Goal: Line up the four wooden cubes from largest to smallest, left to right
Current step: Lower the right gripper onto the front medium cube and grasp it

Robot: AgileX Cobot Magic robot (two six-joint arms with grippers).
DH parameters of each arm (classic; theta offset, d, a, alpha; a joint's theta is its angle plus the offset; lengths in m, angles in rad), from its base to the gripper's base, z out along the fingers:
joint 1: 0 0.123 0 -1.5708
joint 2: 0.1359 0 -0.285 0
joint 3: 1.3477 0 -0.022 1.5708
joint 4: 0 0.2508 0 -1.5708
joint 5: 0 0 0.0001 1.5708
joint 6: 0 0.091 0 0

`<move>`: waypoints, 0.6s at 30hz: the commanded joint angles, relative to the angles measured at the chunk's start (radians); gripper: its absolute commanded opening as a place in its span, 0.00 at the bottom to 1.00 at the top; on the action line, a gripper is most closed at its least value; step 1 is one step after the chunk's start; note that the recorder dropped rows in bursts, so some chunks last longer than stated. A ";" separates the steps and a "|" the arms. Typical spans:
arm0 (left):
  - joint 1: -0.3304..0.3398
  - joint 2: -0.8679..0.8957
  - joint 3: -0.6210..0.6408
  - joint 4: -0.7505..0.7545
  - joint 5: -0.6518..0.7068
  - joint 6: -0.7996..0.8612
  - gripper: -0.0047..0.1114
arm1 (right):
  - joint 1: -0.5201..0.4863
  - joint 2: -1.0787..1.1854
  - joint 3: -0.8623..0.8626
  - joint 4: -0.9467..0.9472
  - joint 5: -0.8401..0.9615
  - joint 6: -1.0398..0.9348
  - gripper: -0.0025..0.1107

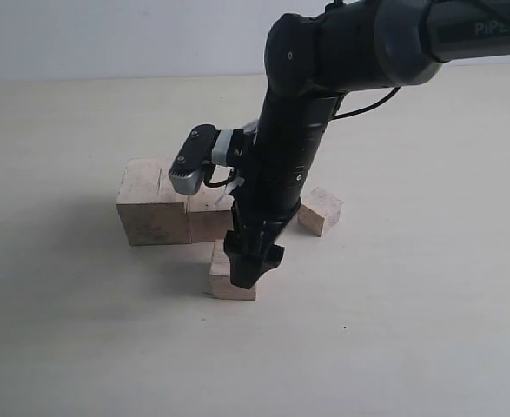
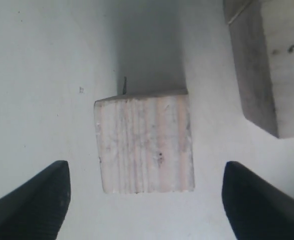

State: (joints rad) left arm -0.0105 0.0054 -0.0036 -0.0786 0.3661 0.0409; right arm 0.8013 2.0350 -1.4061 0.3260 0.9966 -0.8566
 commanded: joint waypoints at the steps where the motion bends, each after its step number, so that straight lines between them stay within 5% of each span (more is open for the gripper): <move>1: 0.000 -0.005 0.004 -0.001 -0.012 -0.008 0.04 | 0.001 0.003 0.004 0.003 -0.025 -0.013 0.72; 11: 0.000 -0.005 0.004 -0.001 -0.012 -0.008 0.04 | 0.001 0.054 0.004 0.010 -0.056 -0.005 0.71; 13: 0.000 -0.005 0.004 -0.001 -0.012 -0.008 0.04 | 0.001 0.054 0.004 0.010 -0.054 0.011 0.60; 18: 0.000 -0.005 0.004 -0.001 -0.012 -0.008 0.04 | 0.001 0.015 0.004 -0.009 0.014 0.064 0.02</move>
State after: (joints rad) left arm -0.0105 0.0054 -0.0036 -0.0786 0.3661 0.0409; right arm 0.8013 2.0827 -1.4041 0.3280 0.9706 -0.8080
